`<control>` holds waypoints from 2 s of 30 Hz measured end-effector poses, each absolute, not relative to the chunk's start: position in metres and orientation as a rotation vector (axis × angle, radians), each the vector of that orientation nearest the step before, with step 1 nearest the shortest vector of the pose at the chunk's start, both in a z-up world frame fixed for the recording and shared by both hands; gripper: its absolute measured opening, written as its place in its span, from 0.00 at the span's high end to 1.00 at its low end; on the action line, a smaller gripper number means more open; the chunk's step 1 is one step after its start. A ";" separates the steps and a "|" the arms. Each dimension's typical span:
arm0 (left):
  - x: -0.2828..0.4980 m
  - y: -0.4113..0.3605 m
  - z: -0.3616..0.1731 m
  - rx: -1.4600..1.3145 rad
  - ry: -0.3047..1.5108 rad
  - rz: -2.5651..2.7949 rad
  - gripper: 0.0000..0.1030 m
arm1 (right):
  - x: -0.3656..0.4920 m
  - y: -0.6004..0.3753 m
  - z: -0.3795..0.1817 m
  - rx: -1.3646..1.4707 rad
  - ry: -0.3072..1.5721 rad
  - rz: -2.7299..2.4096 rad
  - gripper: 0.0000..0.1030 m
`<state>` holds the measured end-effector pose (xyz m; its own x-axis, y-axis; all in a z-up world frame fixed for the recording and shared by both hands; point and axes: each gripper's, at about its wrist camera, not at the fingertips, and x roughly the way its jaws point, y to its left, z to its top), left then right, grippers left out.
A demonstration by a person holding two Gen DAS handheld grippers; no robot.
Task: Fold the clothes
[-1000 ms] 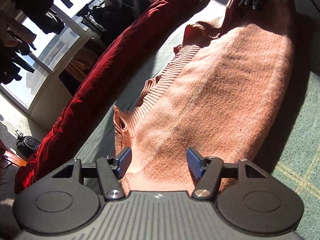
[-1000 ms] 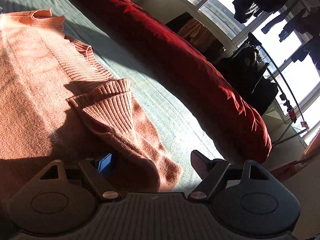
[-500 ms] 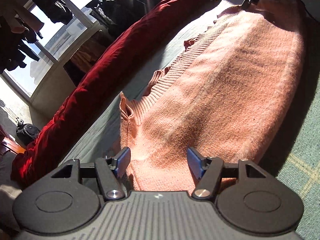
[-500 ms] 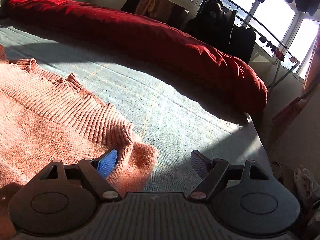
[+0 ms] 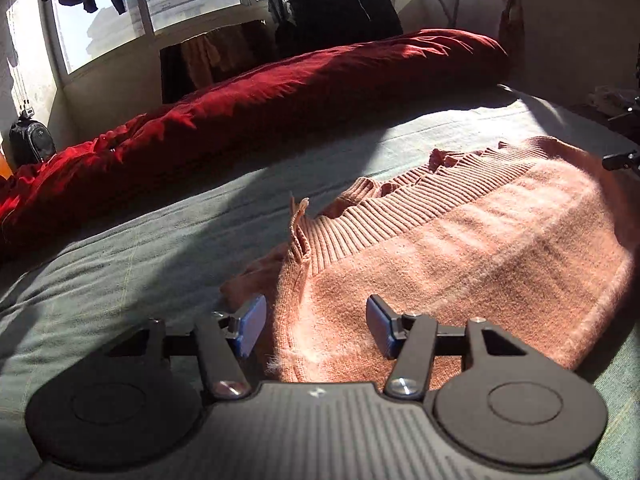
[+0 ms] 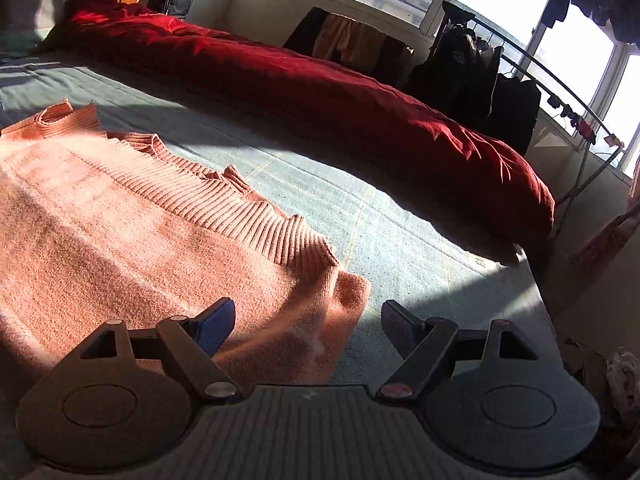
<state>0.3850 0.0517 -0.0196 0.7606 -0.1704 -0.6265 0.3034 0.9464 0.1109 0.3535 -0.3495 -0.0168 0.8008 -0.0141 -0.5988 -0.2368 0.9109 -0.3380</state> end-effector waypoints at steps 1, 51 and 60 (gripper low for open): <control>0.397 0.053 -0.024 0.190 0.668 -0.260 0.58 | 0.352 -0.348 -0.017 -0.415 0.634 0.129 0.19; 0.306 0.116 -0.048 -0.285 0.804 -0.265 0.90 | 0.301 -0.452 -0.042 0.423 0.740 0.287 0.92; 0.311 0.120 -0.066 -0.254 0.857 -0.234 0.82 | 0.296 -0.465 -0.064 0.368 0.831 0.173 0.92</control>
<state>0.3115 0.1200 -0.0656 0.6324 -0.3039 -0.7126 0.1010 0.9443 -0.3131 0.2963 -0.4645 -0.0636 0.6645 0.2922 -0.6878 -0.0072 0.9228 0.3851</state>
